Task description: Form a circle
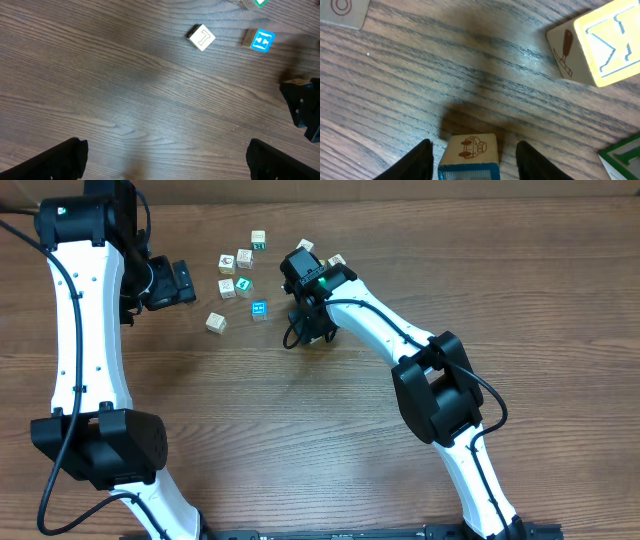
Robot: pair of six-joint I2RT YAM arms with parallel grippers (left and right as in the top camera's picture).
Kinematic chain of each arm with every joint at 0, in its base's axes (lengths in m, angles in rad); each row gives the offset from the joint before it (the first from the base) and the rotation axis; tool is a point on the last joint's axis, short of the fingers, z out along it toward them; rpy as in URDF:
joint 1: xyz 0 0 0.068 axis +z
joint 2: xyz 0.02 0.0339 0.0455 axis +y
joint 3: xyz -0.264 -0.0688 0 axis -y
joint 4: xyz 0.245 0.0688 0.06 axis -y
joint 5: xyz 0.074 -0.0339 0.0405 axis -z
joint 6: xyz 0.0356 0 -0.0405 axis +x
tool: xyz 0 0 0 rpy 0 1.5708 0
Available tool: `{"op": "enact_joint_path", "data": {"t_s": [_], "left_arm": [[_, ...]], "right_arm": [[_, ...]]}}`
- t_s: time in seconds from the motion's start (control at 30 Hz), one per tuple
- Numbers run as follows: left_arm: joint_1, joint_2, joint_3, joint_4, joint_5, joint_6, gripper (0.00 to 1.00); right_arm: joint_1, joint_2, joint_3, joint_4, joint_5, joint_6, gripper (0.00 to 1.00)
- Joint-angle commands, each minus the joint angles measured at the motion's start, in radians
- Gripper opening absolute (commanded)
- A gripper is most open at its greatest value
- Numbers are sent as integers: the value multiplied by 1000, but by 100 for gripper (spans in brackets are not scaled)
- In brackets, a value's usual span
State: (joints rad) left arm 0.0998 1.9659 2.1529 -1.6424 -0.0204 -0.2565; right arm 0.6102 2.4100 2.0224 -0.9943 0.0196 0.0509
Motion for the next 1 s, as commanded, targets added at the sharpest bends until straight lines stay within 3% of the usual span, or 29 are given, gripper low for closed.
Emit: {"op": "enact_joint_path", "data": {"t_s": [0.0, 0.07, 0.2, 0.5, 0.77, 0.97], "left_arm": [[-2, 9, 2, 2, -13, -13, 99], [-2, 9, 2, 2, -13, -13, 99], [-2, 9, 2, 2, -13, -13, 100], [-2, 9, 2, 2, -13, -13, 100], [-2, 9, 2, 2, -13, -13, 99], [-2, 9, 2, 2, -13, -13, 100]], "right_arm": [[2, 5, 21, 3, 13, 8, 45], [2, 5, 21, 2, 8, 9, 33], [11, 3, 21, -8, 2, 8, 30], [50, -61, 22, -66, 2, 18, 30], [65, -85, 20, -95, -90, 189, 30], [65, -85, 18, -85, -118, 149, 33]]}}
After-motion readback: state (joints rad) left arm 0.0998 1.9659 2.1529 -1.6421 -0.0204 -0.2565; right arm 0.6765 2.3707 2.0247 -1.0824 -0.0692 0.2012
